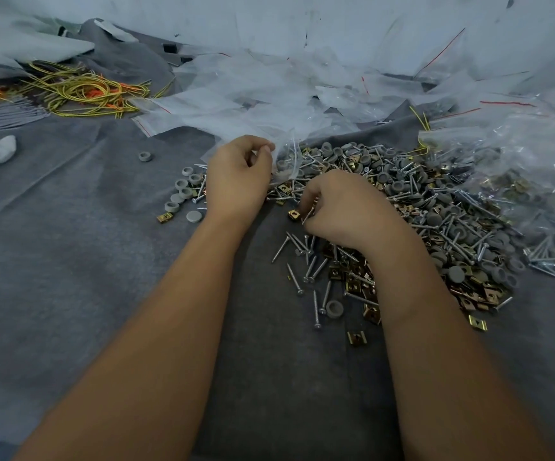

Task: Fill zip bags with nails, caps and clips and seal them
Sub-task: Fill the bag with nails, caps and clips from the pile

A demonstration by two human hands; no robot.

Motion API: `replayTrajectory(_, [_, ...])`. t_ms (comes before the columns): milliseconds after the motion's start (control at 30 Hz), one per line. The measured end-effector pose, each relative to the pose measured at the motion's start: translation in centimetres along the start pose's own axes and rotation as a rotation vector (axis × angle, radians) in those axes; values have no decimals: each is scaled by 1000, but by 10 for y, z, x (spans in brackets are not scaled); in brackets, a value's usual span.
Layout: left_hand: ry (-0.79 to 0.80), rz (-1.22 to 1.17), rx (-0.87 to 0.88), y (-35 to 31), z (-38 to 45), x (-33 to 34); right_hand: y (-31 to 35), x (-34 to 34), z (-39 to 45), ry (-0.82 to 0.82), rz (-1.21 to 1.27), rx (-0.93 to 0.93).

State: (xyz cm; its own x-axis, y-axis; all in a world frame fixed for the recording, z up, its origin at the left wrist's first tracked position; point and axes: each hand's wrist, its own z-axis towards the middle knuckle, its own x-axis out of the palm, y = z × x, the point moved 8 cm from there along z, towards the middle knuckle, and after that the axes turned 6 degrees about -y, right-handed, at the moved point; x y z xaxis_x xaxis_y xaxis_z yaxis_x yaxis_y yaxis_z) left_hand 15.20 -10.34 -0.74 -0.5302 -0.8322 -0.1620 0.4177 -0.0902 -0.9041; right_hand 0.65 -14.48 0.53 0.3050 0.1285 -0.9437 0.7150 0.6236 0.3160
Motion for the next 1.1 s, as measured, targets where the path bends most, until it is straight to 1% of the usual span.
replayTrajectory(100, [1,-2,-4,1,0,0,-2,-3,3,-108,90,3])
replayTrajectory(233, [11,-1,-3,1,0,0,-11,-17,6,-347,273,18])
replayTrajectory(333, [38,-4,7,-1,-1,3,-9,-29,3,-514,468,-22])
replayTrajectory(400, [74,3,21,-3,-3,6,-4,-34,1,-566,563,-61])
replayTrajectory(500, [115,21,37,-5,-5,10,1,-30,2,-555,573,-89])
replayTrajectory(600, [118,20,48,-6,-5,10,1,-23,5,-529,531,-88])
replayTrajectory(733, [115,20,52,-5,-4,10,0,-15,8,-485,545,-94])
replayTrajectory(833, [89,21,44,-3,-3,8,1,-17,7,-500,553,-111])
replayTrajectory(933, [59,1,28,-2,-1,6,-5,-19,8,-536,533,-72])
replayTrajectory(1033, [25,-19,10,0,0,3,-11,-20,8,-544,464,-34])
replayTrajectory(1100, [2,-42,-6,1,0,1,-13,-18,9,-505,381,-25])
